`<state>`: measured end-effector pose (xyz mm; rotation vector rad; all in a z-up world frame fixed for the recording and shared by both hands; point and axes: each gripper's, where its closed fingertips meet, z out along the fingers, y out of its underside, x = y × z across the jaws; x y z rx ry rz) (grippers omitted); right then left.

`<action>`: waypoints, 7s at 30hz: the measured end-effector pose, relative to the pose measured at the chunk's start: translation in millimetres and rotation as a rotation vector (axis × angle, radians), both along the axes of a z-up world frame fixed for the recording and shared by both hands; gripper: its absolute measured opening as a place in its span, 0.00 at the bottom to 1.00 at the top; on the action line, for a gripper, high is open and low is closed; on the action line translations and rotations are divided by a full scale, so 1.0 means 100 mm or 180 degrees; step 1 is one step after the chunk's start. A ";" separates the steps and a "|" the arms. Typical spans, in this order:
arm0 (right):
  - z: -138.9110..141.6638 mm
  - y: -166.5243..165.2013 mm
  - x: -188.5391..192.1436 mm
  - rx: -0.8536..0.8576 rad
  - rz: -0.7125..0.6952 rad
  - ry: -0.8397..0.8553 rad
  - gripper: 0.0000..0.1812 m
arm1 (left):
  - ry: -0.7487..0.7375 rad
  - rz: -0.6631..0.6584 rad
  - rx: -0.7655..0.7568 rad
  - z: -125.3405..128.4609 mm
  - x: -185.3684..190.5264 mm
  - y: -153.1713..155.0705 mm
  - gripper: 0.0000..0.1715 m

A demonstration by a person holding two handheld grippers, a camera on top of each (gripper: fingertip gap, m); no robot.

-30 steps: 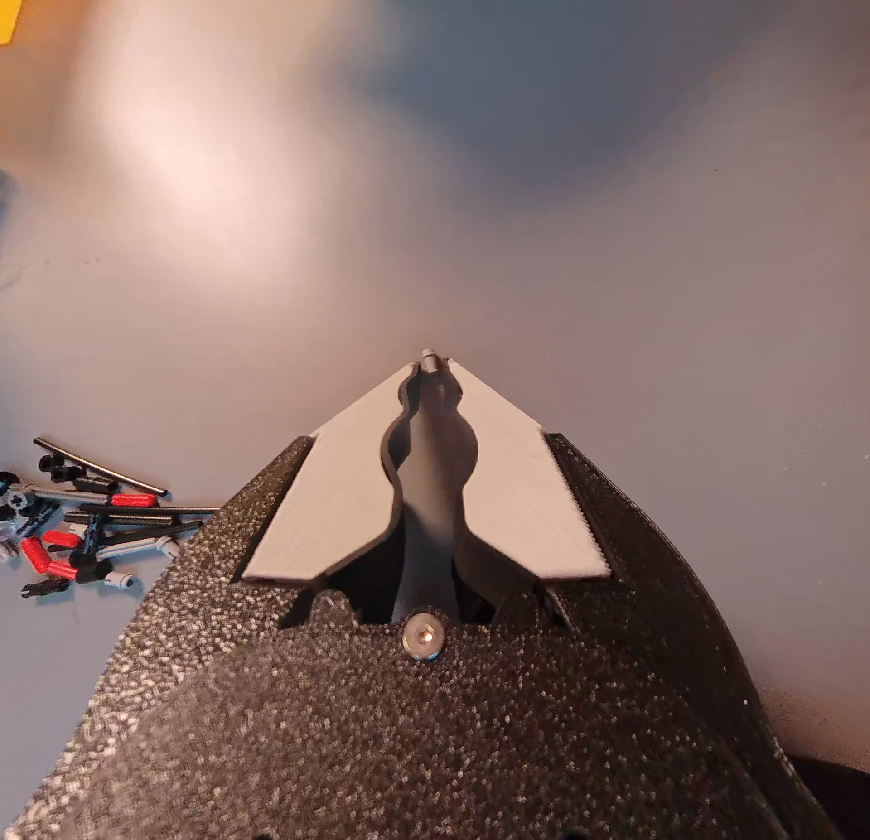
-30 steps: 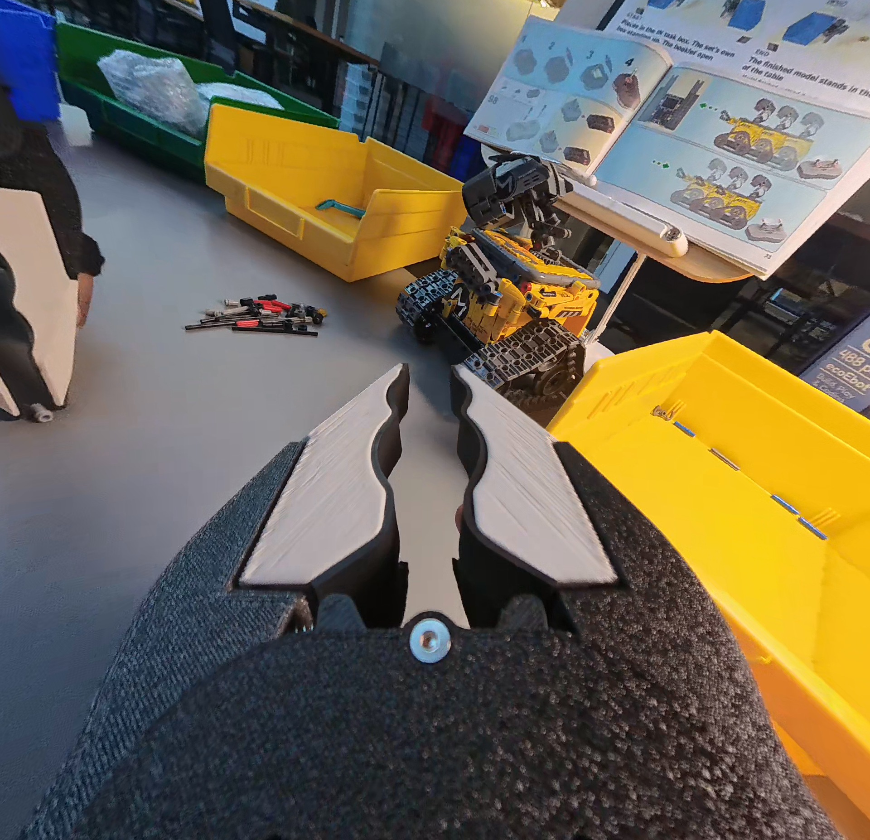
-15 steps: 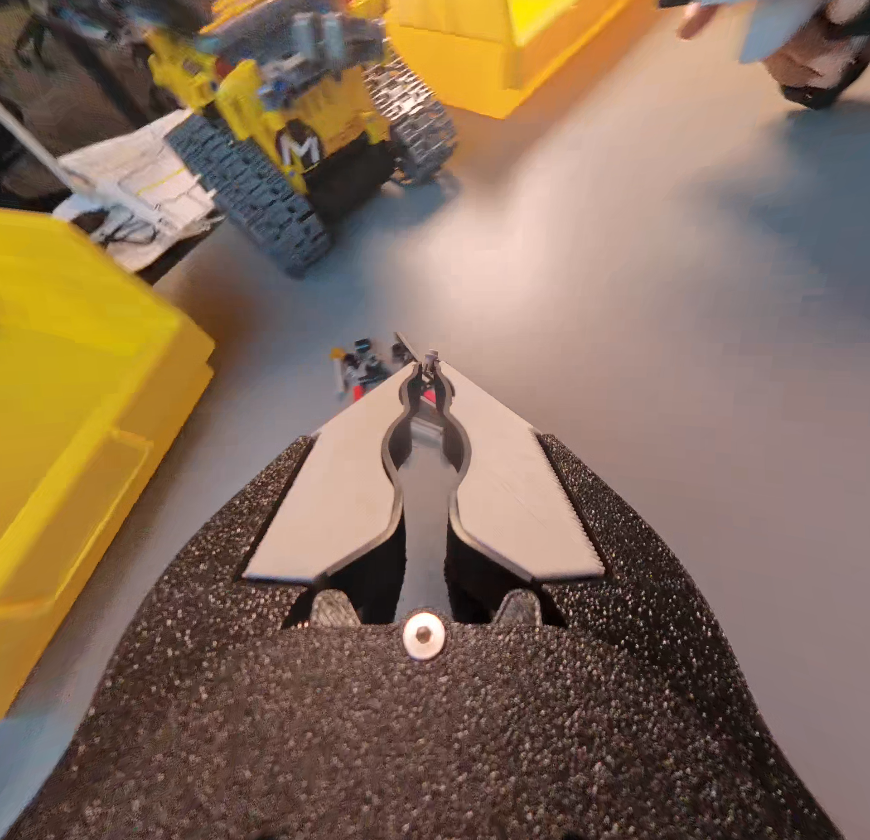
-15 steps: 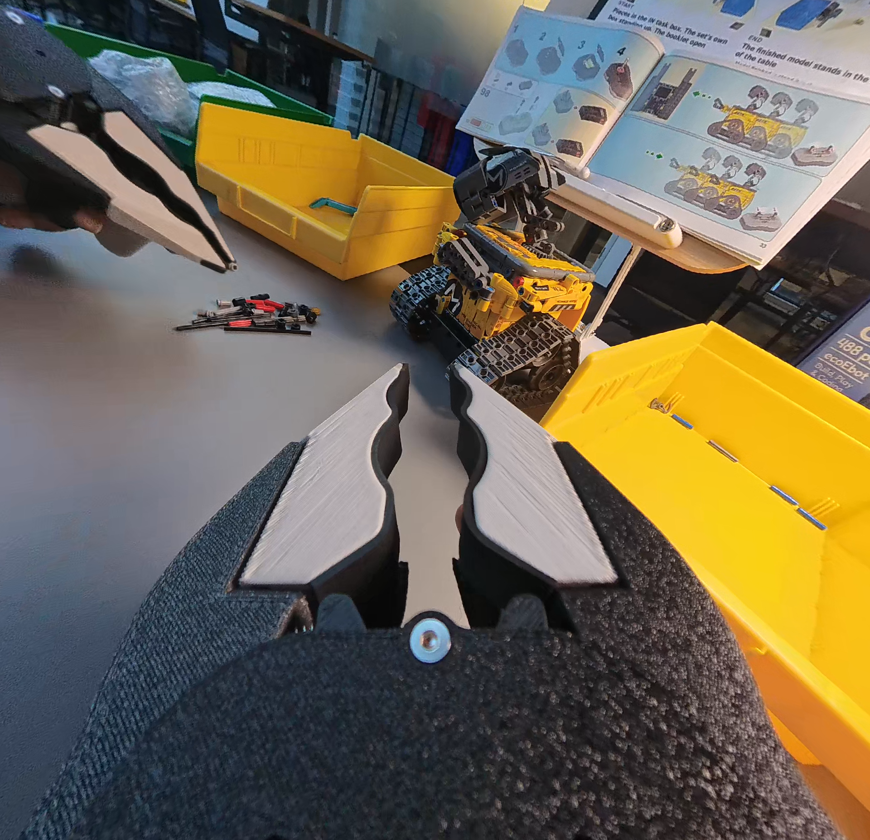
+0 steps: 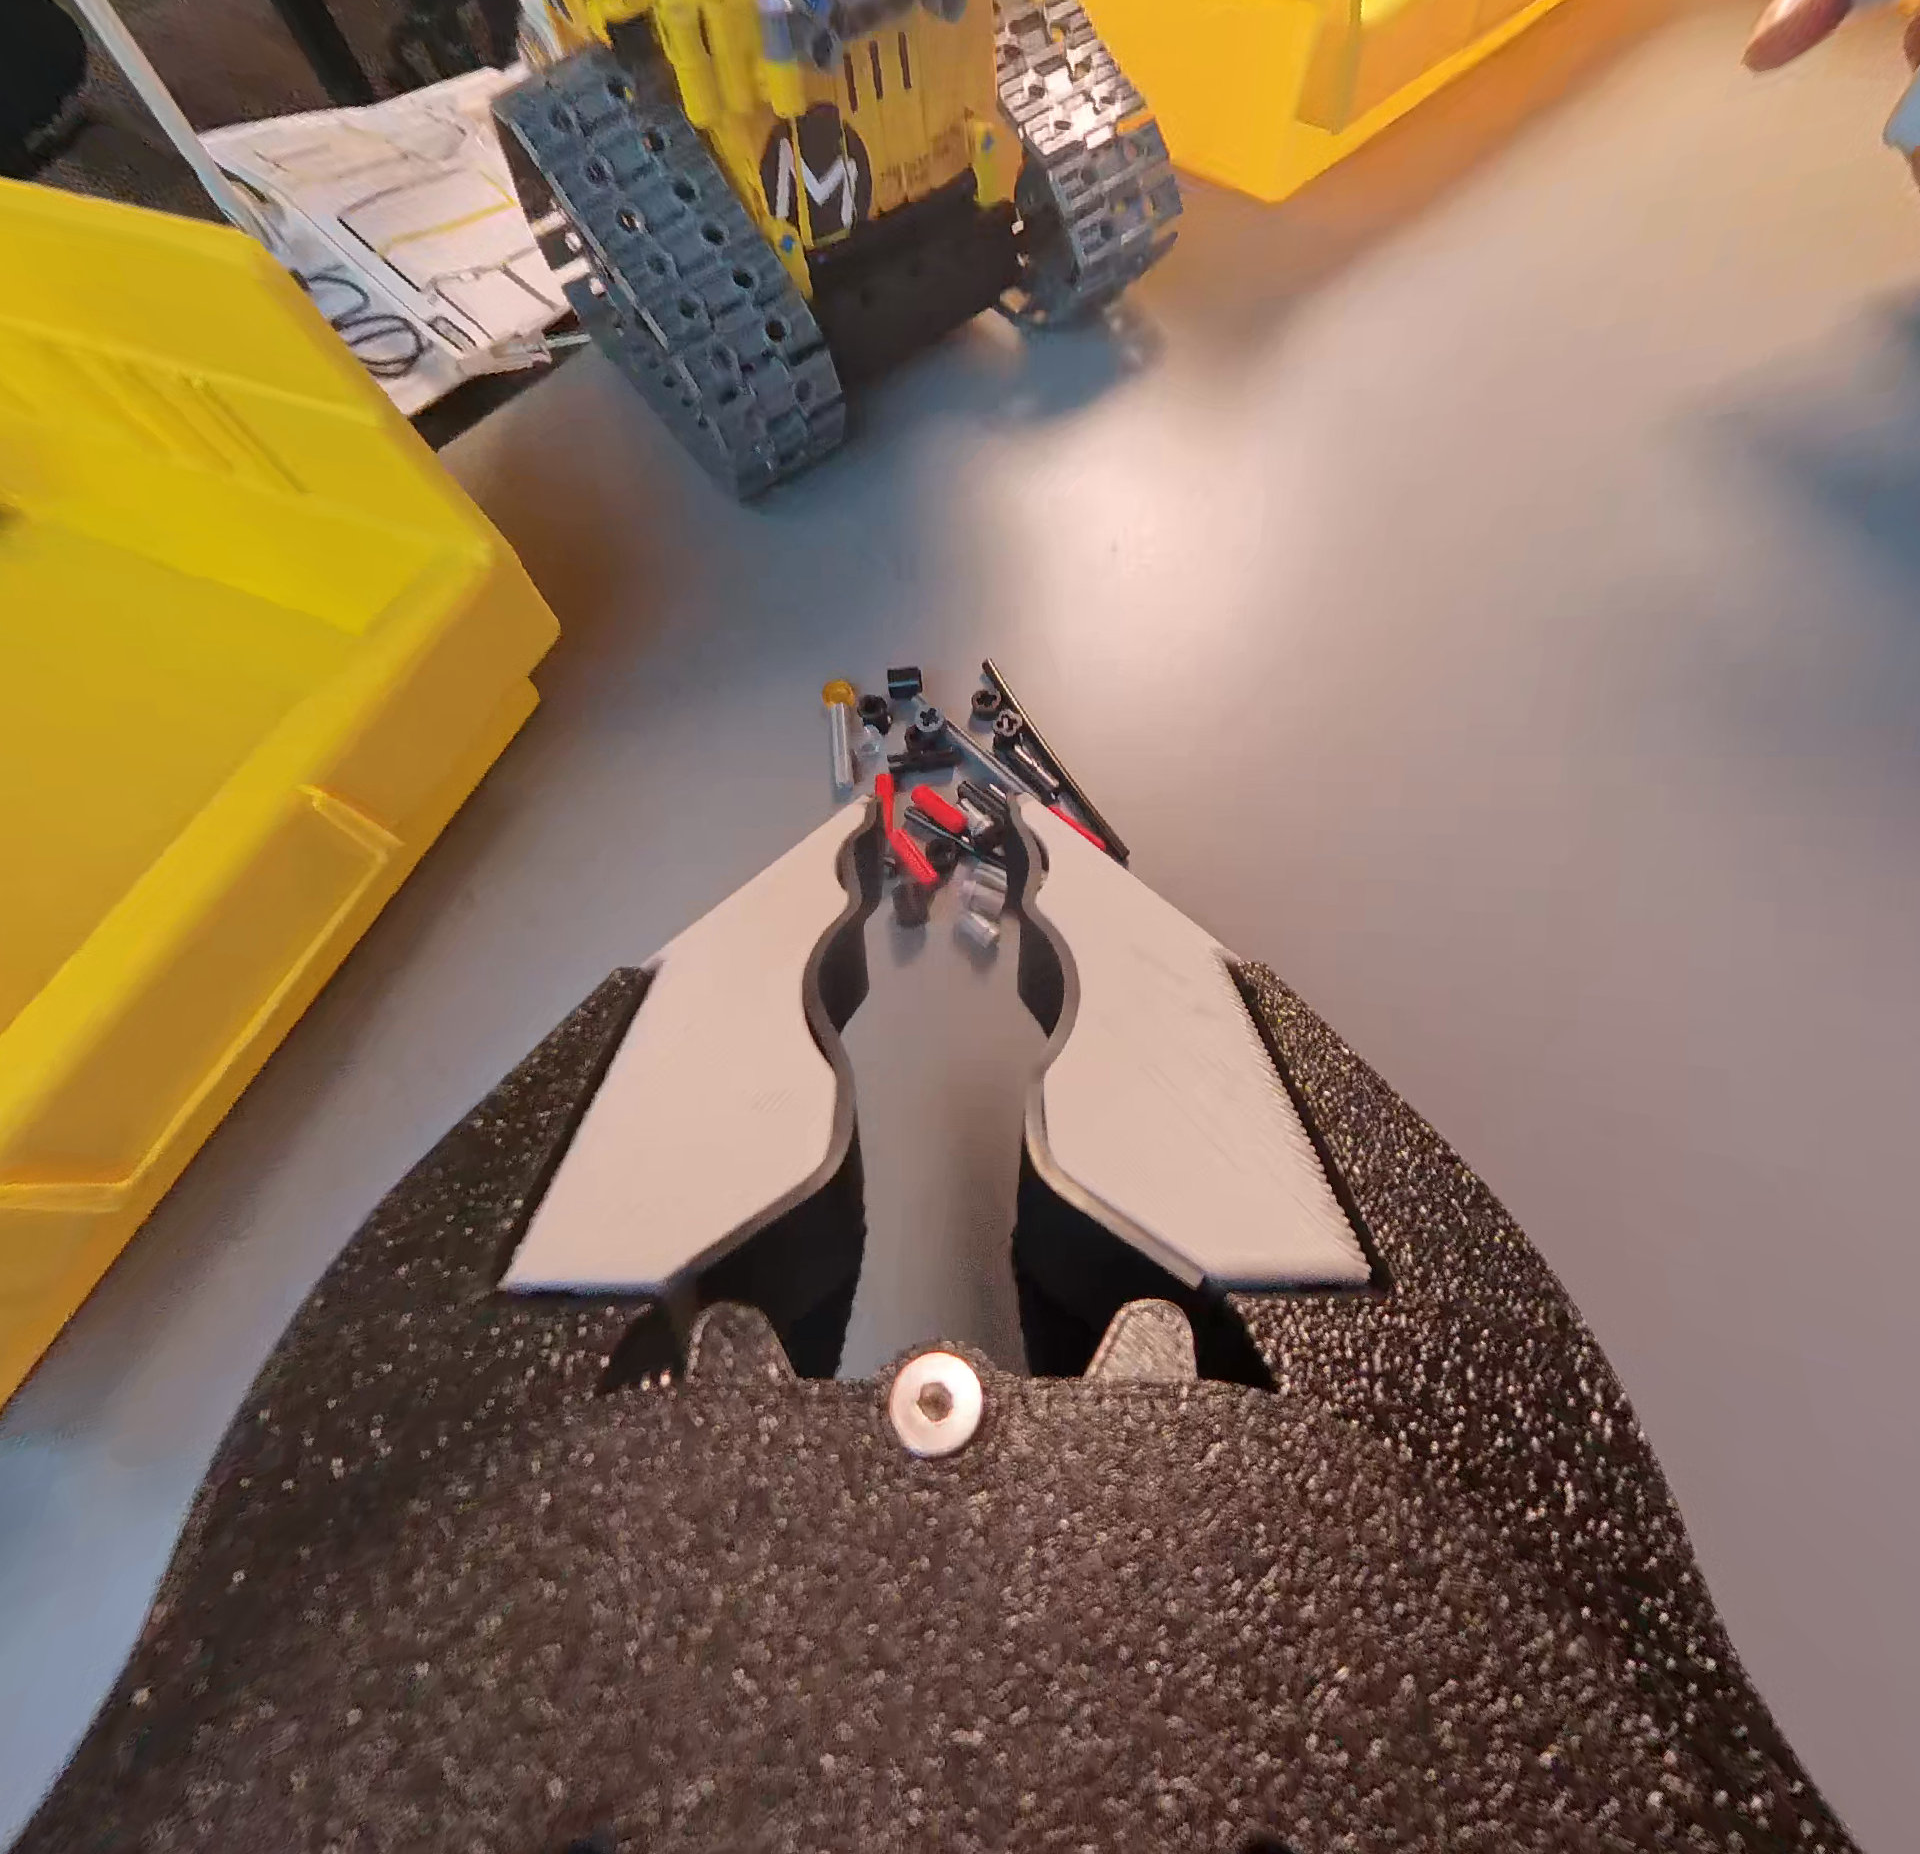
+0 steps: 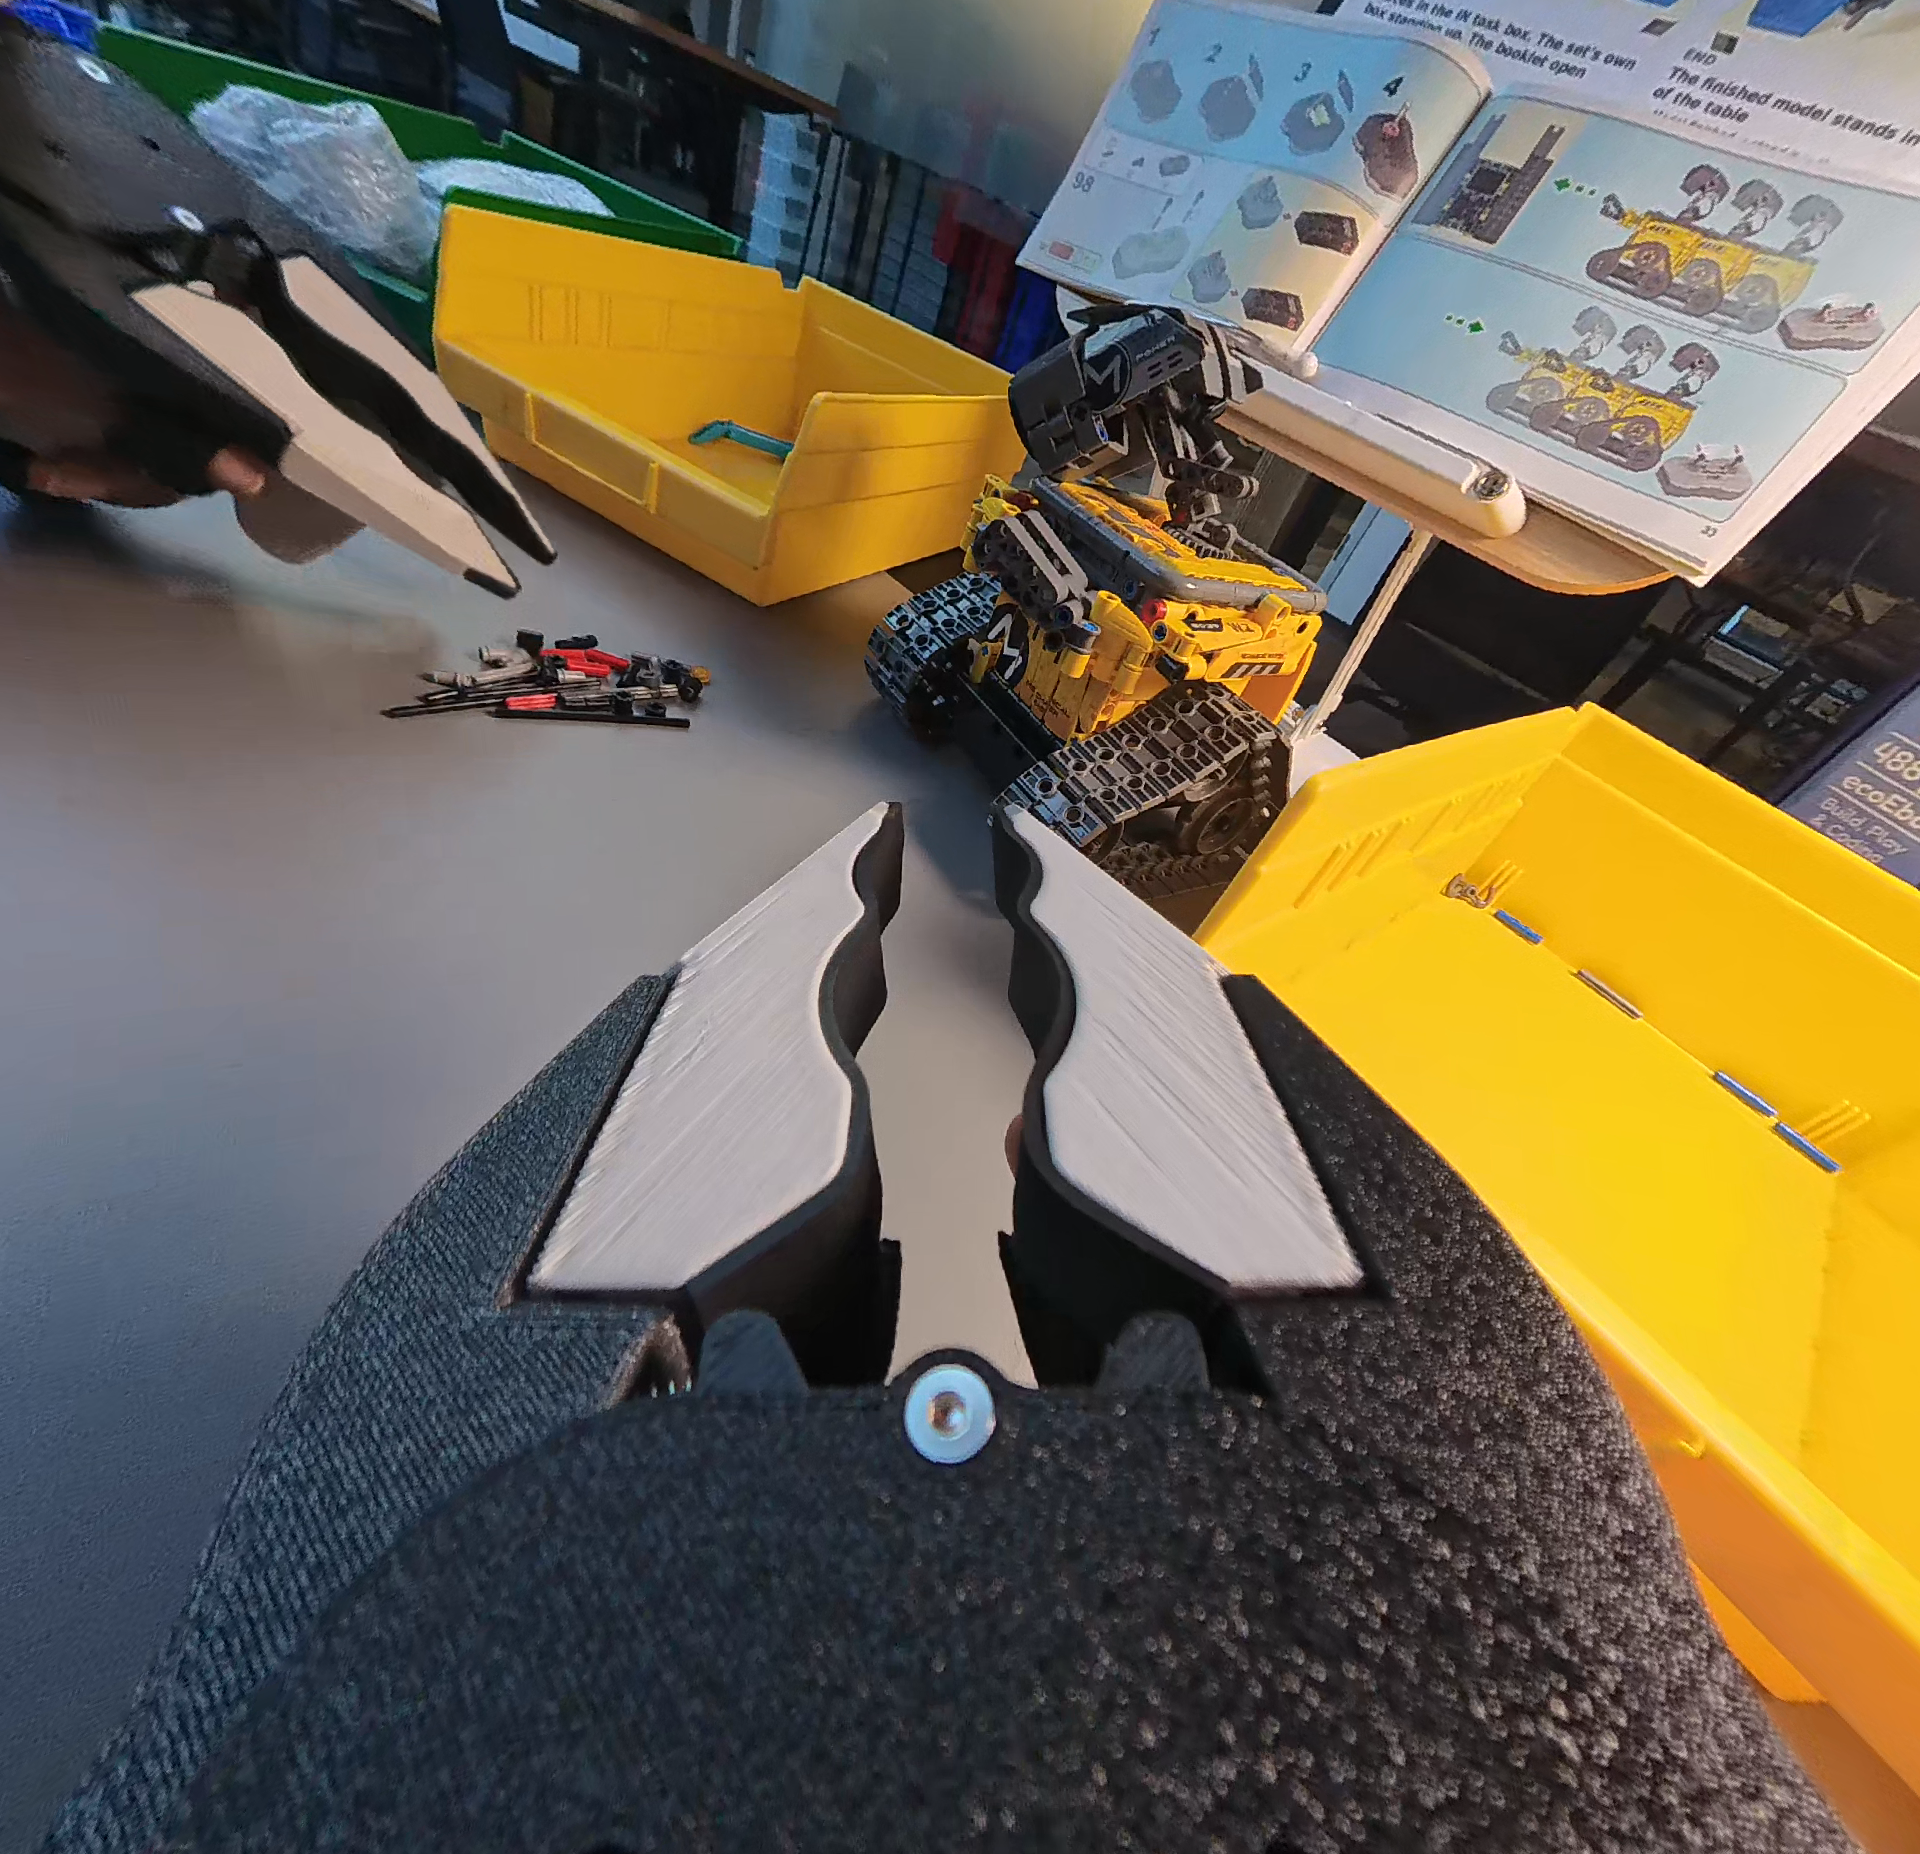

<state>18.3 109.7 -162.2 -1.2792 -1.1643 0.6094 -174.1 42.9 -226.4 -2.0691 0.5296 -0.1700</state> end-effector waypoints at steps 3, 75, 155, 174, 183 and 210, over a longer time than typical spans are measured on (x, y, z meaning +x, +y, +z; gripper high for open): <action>-0.01 0.01 0.00 -0.0011 -0.0002 -0.0011 0.09 | -0.0210 0.0065 0.0287 0.20 -0.02 0.04 0.16; -0.24 -0.17 -0.08 0.0479 0.0095 -0.0572 0.09 | 0.0264 -0.0408 -0.0669 -0.23 0.08 -0.01 0.04; 1.06 0.77 -0.46 -0.0210 -0.0176 0.0755 0.14 | 0.1649 -0.0093 0.0496 1.51 -0.65 2.85 0.00; 1.27 0.82 -0.67 -0.0313 -0.0248 0.0890 0.14 | -0.1924 0.1399 0.0418 1.38 -1.43 2.11 0.10; 1.49 0.49 -0.85 -0.0081 -0.0181 0.0752 0.14 | -0.1558 0.1258 0.0859 1.74 -1.35 1.73 0.17; 1.51 0.40 0.17 -0.0027 -0.0511 0.0699 0.14 | -0.0391 0.1779 0.0820 1.54 -1.17 2.68 0.51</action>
